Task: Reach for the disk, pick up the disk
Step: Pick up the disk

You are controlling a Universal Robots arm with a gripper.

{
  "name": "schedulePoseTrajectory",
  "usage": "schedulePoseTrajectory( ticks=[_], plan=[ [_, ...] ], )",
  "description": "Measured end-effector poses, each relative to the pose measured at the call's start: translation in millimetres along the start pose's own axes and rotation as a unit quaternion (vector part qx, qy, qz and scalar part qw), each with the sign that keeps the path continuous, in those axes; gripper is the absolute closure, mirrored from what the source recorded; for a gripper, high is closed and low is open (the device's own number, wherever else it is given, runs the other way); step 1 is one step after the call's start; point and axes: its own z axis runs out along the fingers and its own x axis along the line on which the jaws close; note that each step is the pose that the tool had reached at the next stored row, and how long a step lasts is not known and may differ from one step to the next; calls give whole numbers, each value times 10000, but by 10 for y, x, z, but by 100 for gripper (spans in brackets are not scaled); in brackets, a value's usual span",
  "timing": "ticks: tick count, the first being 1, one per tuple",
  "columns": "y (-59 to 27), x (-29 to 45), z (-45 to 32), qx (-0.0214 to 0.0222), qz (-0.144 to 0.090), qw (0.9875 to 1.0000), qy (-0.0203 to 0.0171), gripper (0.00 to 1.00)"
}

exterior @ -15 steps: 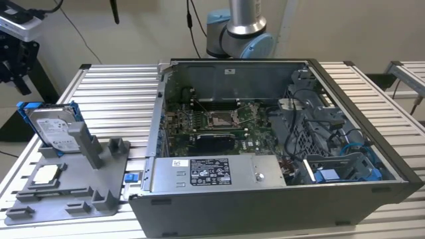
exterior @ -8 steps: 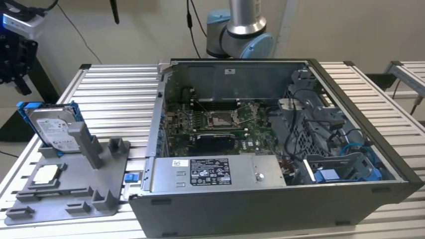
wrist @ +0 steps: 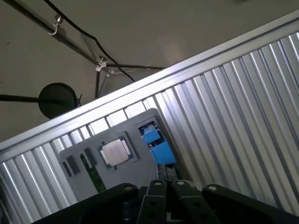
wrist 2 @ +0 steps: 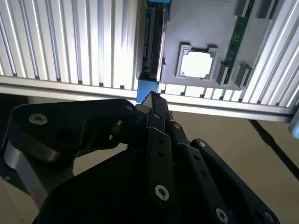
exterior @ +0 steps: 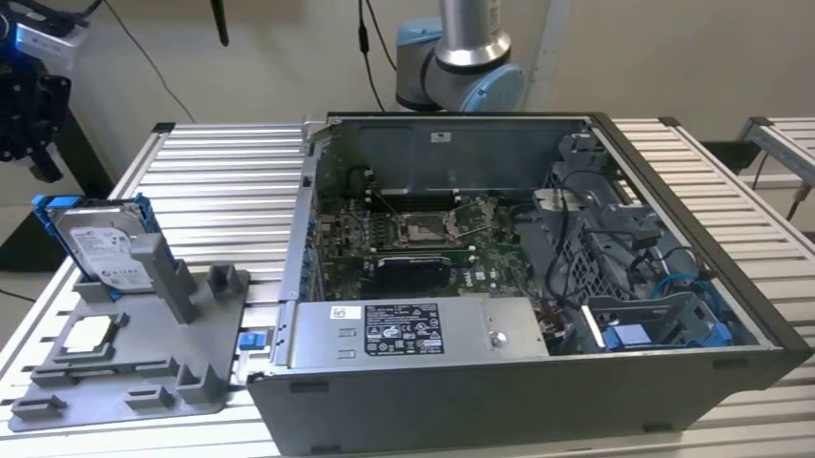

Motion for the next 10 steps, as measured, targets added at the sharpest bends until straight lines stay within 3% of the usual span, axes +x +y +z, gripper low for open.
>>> schedulePoseTrajectory(
  ticks=[5,10],
  plan=[
    [-22,-10,5,-3,-325,9995,7,100],
    [-26,-12,10,-9,-732,9973,17,100]
  ],
)
